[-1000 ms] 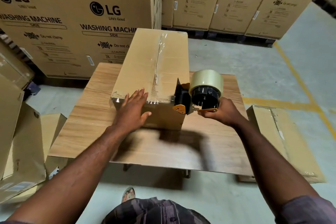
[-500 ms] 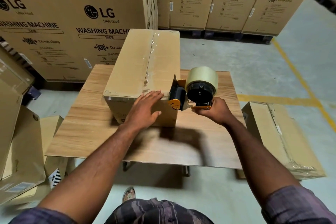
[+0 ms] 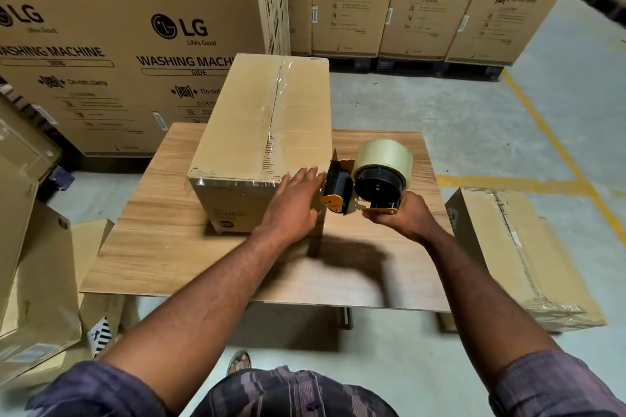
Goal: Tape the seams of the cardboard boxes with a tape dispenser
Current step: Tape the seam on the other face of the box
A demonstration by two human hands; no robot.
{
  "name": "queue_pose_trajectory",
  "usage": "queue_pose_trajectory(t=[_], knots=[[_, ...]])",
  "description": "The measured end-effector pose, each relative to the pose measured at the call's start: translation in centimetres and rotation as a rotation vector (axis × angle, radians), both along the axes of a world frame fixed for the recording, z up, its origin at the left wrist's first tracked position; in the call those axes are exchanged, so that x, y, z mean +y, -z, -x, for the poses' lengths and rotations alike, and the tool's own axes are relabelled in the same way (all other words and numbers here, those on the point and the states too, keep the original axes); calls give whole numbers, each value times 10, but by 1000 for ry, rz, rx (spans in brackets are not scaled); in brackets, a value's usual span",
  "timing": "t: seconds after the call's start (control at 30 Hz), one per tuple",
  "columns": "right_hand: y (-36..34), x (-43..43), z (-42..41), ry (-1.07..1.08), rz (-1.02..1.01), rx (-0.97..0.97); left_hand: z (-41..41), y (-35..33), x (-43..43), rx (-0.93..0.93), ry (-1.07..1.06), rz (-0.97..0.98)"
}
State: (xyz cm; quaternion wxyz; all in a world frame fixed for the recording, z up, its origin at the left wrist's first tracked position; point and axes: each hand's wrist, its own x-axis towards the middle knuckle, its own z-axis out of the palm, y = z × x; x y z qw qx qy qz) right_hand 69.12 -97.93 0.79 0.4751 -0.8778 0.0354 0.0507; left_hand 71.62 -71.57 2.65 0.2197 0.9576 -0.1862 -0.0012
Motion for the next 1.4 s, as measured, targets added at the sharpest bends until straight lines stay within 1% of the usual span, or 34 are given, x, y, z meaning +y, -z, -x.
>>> queue_pose_trajectory(t=[0.2,0.4,0.53,0.73,0.9,0.97,1.1,1.17,1.23,1.27,1.33,1.4], knots=[[-3,-5,0,-14,13,-15,-5,8,14,-9,18,24],[10,-23,6,-13,86,85,-4,12,13,-12,-6,64],[5,-19,-3,-81,151,116,-2,10,5,11,-20,70],[-8,-8,-18,-147,122,179,1,9,1,18,-63,33],[10,-7,-10,-123,18,238,2,7,-1,12,-59,18],[22,-10,-5,-105,47,271,2,7,2,9,-41,-6],[62,-18,19,-53,190,406,1,7,3,5,-30,-11],[83,-12,35,46,130,459,1,8,3,-6,-24,-16],[96,-1,44,197,-12,500,1,9,4,-18,-17,-16],[100,6,46,300,-122,525,1,8,5,-21,-15,-17],[110,17,43,459,-409,572,1,8,5,-24,-11,-26],[115,26,36,486,-738,644,2,9,5,-29,-10,-27]])
